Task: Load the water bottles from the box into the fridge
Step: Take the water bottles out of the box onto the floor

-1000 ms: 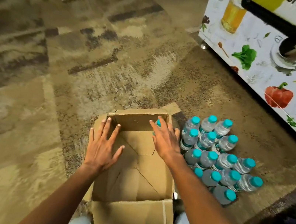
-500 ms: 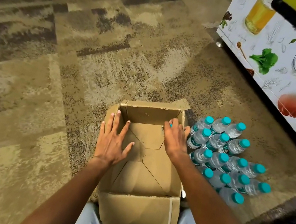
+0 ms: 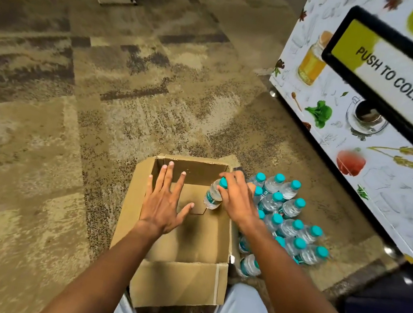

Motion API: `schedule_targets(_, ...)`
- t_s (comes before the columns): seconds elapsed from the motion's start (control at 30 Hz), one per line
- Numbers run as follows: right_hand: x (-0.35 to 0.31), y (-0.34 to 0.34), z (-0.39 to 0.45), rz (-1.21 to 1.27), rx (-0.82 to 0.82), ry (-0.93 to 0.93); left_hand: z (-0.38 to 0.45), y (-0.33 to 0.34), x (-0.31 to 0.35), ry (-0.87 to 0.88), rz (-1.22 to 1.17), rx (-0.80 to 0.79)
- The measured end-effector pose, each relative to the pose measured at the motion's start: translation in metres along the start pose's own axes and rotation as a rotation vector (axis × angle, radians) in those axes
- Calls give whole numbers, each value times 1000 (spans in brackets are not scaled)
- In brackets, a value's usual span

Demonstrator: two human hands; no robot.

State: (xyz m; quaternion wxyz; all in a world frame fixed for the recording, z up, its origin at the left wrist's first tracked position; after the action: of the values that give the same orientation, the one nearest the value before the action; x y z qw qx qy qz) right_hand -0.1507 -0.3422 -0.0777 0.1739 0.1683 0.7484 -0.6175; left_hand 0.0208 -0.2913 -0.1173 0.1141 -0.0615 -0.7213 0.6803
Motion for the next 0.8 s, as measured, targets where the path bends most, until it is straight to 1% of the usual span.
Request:
schedule_targets(0.1,-1,-30,-16,21,45,-42,4,-29,24,27,2,36)
schedule_targets(0.27,5,-91,-47,12,184,-113,7,-72,70,111,8,103)
schedule_targets(0.43,29,-147,-85,50,302,-108,6,-99,127,208,-12,158)
schedule_targets(0.63,75,-198,-134,38,483,-93,3,-105,195,303,-26,148)
schedule_targets(0.7,93,-208,-146,41,537,-60,2,-99,216,339,-28,122)
schedule_targets(0.8,122,-212,-159,62,571,6,2,-88,241,383,-23,90)
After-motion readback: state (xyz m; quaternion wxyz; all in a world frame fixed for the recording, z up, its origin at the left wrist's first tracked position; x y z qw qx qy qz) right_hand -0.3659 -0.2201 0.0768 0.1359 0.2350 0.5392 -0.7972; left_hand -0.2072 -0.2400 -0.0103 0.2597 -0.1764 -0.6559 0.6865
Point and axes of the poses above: each hand's wrist, its own z-axis towards the middle knuckle, its own y-axis out of the palm, x = y × z, the point moved 10 cm from there along z, towards the middle knuckle, and after that the axes turned 14 degrees about y, right-handed, at the moved point
